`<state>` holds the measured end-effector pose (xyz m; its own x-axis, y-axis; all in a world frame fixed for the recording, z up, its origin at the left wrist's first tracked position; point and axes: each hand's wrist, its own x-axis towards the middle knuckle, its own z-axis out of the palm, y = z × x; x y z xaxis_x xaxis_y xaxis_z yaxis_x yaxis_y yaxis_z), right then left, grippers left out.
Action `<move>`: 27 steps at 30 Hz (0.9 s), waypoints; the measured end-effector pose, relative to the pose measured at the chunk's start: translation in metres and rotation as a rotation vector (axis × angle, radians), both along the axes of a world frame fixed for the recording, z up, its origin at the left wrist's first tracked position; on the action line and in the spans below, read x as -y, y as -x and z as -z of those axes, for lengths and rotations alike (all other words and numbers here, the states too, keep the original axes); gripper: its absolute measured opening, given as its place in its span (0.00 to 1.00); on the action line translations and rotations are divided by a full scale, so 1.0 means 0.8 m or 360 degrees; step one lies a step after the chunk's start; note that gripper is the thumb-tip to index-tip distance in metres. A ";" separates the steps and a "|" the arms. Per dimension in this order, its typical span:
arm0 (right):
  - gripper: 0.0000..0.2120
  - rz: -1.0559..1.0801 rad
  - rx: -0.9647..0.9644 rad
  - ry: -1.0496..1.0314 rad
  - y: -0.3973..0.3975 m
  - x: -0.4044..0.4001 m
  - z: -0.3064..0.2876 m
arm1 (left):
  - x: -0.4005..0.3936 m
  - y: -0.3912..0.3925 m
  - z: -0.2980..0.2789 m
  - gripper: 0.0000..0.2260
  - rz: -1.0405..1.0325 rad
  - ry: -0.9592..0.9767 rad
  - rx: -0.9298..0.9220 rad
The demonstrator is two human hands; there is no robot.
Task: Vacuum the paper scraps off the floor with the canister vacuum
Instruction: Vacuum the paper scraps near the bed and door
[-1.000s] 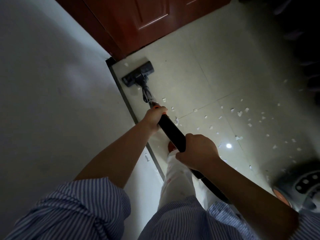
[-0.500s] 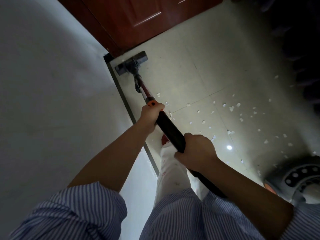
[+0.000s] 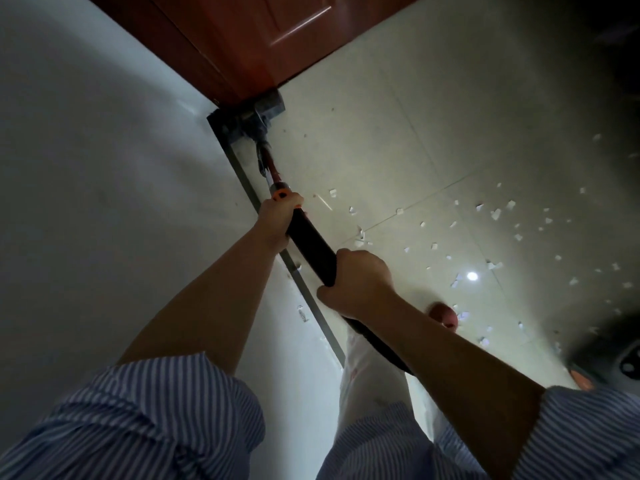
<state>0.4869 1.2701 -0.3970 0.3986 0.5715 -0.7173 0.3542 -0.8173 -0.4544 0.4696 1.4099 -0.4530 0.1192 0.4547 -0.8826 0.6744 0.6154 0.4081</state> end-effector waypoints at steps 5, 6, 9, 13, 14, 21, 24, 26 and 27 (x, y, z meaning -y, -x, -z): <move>0.16 -0.0030 -0.0038 0.0088 0.011 -0.006 0.006 | -0.007 0.008 0.010 0.05 0.0088 0.0068 -0.0089; 0.16 -0.0028 -0.0043 0.0099 0.010 -0.007 0.006 | -0.010 0.008 0.012 0.03 0.0122 0.0078 -0.0098; 0.15 -0.0038 -0.0045 0.0109 0.007 -0.008 0.003 | -0.012 0.008 0.014 0.09 0.0205 0.0089 -0.0114; 0.16 -0.0058 0.0026 0.0122 0.001 0.003 -0.006 | -0.003 0.005 0.004 0.07 0.0090 0.0192 -0.0008; 0.15 -0.0060 0.0052 0.0114 -0.001 0.008 -0.010 | 0.002 0.003 0.001 0.05 0.0034 0.0225 0.0029; 0.13 -0.0125 0.0112 0.0096 -0.010 0.068 -0.057 | 0.063 0.003 -0.028 0.07 -0.0190 0.0271 0.0163; 0.13 -0.0148 0.0122 0.0066 -0.006 0.106 -0.078 | 0.098 0.011 -0.043 0.07 -0.0154 0.0261 0.0191; 0.12 -0.0162 0.0115 0.0068 -0.006 0.132 -0.092 | 0.126 0.014 -0.057 0.05 -0.0109 0.0243 0.0220; 0.13 -0.0164 0.0109 0.0067 -0.007 0.142 -0.097 | 0.136 0.014 -0.063 0.05 -0.0108 0.0233 0.0243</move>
<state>0.4928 1.1568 -0.3197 0.3881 0.5818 -0.7148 0.4665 -0.7929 -0.3921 0.4585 1.3008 -0.4028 0.2301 0.3346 -0.9138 0.5663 0.7176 0.4053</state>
